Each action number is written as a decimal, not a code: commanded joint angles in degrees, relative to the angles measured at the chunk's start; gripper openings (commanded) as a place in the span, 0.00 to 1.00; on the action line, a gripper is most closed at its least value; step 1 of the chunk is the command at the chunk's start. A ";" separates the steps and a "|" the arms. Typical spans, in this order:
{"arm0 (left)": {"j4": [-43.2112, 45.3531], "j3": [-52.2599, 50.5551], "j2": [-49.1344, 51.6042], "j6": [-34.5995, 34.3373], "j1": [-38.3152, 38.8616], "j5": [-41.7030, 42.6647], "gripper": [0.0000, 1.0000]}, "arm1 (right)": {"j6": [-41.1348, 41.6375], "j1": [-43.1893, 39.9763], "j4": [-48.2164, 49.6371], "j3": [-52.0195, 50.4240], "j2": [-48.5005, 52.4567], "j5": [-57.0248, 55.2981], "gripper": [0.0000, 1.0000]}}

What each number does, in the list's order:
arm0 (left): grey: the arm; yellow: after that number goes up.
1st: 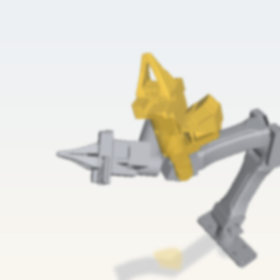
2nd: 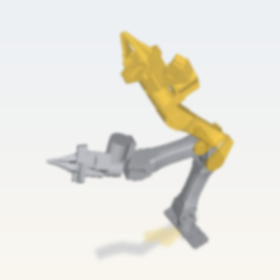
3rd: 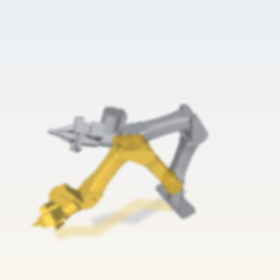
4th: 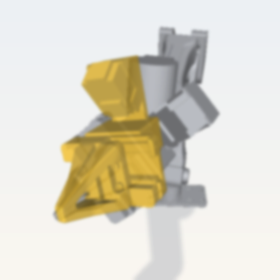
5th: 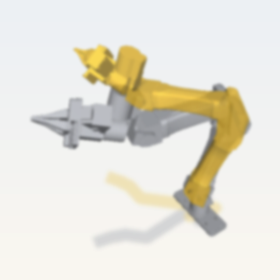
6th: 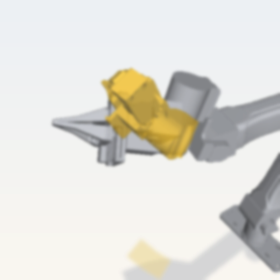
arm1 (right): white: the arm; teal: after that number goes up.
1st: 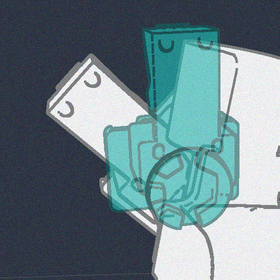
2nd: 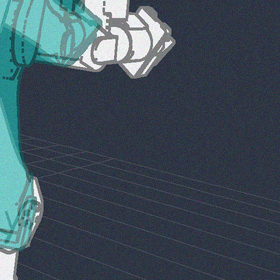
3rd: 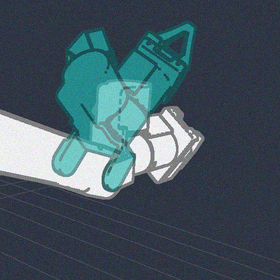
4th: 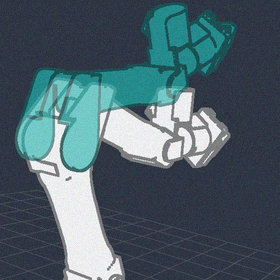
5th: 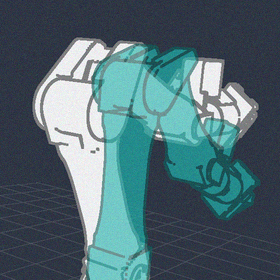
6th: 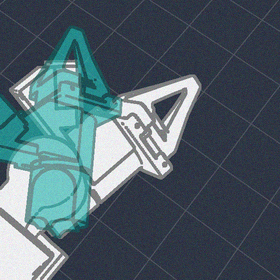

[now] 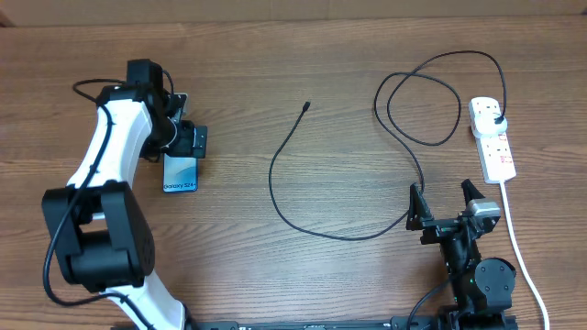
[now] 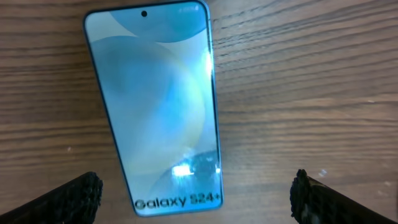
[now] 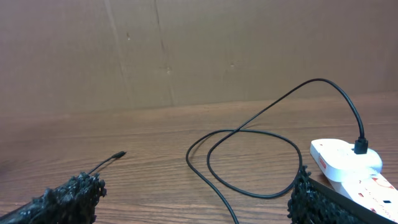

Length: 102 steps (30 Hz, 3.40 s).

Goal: Plug charger to phone and switch on socket
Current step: 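Move the left gripper over the smartphone and grasp its bottom edge, then lift the smartphone with the left gripper and tilt it upright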

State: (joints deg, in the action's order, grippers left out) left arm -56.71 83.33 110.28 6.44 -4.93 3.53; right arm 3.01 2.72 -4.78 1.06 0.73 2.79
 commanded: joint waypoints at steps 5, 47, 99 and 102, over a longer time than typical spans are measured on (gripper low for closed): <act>2.47 1.27 6.05 1.75 -0.35 -1.18 1.00 | 0.13 -0.17 0.20 -0.61 -0.57 0.33 1.00; 3.82 1.16 11.54 -0.61 -0.17 -3.91 0.83 | 0.13 -0.17 0.20 -0.61 -0.57 0.33 1.00; 4.79 -4.48 11.54 -26.43 12.87 -4.72 0.98 | 0.13 -0.17 0.20 -0.61 -0.57 0.33 1.00; 5.16 -4.50 11.54 -26.43 12.87 -3.48 0.98 | 0.13 -0.17 0.20 -0.61 -0.57 0.31 1.00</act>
State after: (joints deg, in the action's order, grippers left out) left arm -53.39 81.23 118.83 -18.59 8.16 -0.25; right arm 2.98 2.72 -4.75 1.06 0.71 2.76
